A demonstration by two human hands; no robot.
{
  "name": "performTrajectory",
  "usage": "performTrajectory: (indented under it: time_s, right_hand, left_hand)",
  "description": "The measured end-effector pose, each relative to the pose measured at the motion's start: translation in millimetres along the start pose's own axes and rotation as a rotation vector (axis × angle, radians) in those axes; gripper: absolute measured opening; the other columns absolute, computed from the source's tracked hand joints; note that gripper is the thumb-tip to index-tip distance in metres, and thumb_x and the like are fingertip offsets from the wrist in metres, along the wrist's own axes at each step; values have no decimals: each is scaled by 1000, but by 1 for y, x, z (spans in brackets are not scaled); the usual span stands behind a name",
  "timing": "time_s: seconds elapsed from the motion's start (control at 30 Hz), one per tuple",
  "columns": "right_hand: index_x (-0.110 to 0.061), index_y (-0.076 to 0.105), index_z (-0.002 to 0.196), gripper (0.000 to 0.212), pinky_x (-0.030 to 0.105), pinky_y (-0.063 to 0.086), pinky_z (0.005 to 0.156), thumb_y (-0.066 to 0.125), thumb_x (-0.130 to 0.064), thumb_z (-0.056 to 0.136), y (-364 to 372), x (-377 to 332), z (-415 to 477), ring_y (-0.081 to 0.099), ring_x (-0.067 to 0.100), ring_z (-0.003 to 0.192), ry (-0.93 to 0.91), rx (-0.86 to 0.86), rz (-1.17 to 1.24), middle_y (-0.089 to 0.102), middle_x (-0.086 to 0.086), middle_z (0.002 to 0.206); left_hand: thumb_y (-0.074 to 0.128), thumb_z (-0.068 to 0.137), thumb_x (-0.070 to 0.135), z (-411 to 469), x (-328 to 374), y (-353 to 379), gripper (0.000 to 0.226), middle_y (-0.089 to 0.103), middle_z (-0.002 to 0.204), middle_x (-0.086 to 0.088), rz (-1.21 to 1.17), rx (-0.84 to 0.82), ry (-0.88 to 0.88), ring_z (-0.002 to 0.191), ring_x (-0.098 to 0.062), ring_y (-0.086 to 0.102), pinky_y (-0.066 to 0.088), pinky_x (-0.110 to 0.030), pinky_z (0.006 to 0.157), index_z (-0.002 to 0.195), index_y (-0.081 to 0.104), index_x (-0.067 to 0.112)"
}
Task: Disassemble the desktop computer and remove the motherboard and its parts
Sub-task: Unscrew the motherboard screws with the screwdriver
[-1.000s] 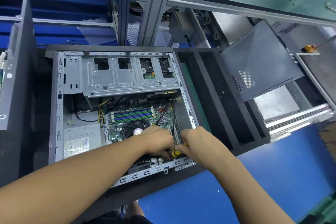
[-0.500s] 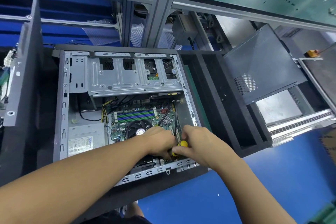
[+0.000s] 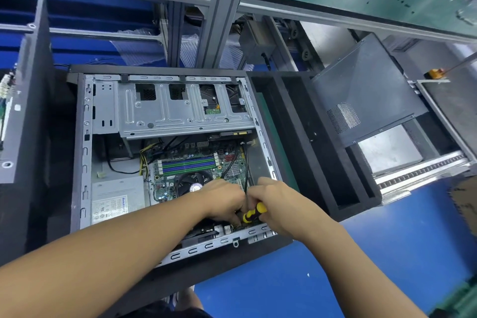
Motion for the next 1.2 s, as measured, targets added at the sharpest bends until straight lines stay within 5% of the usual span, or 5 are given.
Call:
performTrajectory:
  time_s: [0.2, 0.37, 0.63, 0.93, 1.2]
  right_hand:
    - [-15, 50, 91, 44, 31, 40, 57, 55, -59, 92, -4, 6, 2, 51, 23, 73, 252, 87, -84, 45, -3, 78]
    - [-17, 45, 85, 28, 28, 31, 46, 59, -38, 97, -3, -3, 4, 47, 24, 65, 189, 99, -67, 41, -3, 70]
    - [-20, 62, 99, 16, 30, 45, 73, 66, -8, 89, -1, -6, 5, 51, 19, 84, 21, 65, -46, 41, -6, 98]
    - [-20, 53, 91, 36, 32, 43, 62, 62, -54, 90, -9, 6, -1, 54, 21, 77, 246, 123, 41, 53, -1, 86]
    - [-24, 41, 85, 25, 30, 39, 57, 65, -28, 92, -7, -7, -3, 52, 24, 77, 173, 91, 26, 49, 1, 86]
  left_hand:
    - [75, 77, 53, 2, -2, 2, 39, 42, 51, 13, -33, 5, -63, 45, -5, 39, 23, -22, 46, 62, 53, 25]
    - [75, 79, 45, 0, 1, -4, 21, 44, 57, 17, -89, -23, -11, 56, -12, 47, 25, -22, 49, 87, 68, 28]
    - [82, 78, 20, -6, -6, -37, 28, 60, 63, 27, -694, -125, 77, 57, 7, 53, 37, -8, 54, 72, 61, 38]
    - [84, 74, 36, 4, -2, -27, 22, 61, 63, 9, -653, -46, 66, 56, -3, 50, 39, -26, 56, 71, 65, 26]
    - [88, 70, 33, 2, -1, -29, 30, 60, 64, 34, -657, -87, 77, 61, 12, 55, 36, -7, 53, 66, 62, 46]
Point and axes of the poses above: each hand's wrist, its own z-axis towards the middle knuckle, its own y-axis out of the palm, x = y × z, the point moved 4 cm from there along z, towards the middle knuckle
